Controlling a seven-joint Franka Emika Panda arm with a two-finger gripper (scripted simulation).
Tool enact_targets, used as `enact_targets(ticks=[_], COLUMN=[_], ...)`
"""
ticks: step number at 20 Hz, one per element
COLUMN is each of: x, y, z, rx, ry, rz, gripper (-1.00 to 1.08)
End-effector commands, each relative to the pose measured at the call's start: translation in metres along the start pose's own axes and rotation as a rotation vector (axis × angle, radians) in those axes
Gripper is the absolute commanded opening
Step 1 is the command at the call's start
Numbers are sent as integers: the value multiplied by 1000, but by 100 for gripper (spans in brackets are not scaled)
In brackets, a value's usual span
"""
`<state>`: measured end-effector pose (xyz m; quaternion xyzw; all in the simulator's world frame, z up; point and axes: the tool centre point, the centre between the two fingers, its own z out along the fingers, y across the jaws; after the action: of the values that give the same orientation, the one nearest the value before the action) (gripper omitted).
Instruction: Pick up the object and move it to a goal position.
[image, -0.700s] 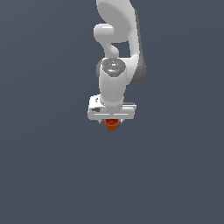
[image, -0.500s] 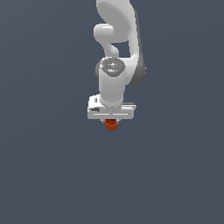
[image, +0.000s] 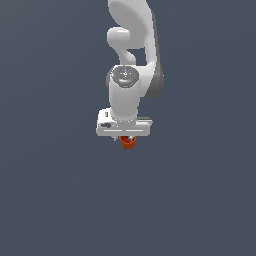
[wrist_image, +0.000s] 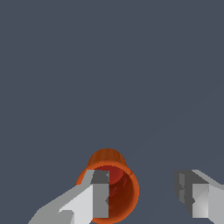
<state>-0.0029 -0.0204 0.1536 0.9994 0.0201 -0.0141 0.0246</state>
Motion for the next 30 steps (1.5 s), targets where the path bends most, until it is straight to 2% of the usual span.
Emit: enact_targets(ticks=[1, 6, 10, 21, 26, 30], x=[-1, -5, -9, -24, -27, -28], y=[-1, -4, -7, -10, -9, -8], z=[2, 10, 20, 47, 53, 56], rx=[-8, -40, -77, -199, -231, -246], ry=[-10, -50, -101, -299, -362, -392], rz=[-27, -129, -253, -670, -784, -835], gripper=[28, 28, 28, 28, 28, 28])
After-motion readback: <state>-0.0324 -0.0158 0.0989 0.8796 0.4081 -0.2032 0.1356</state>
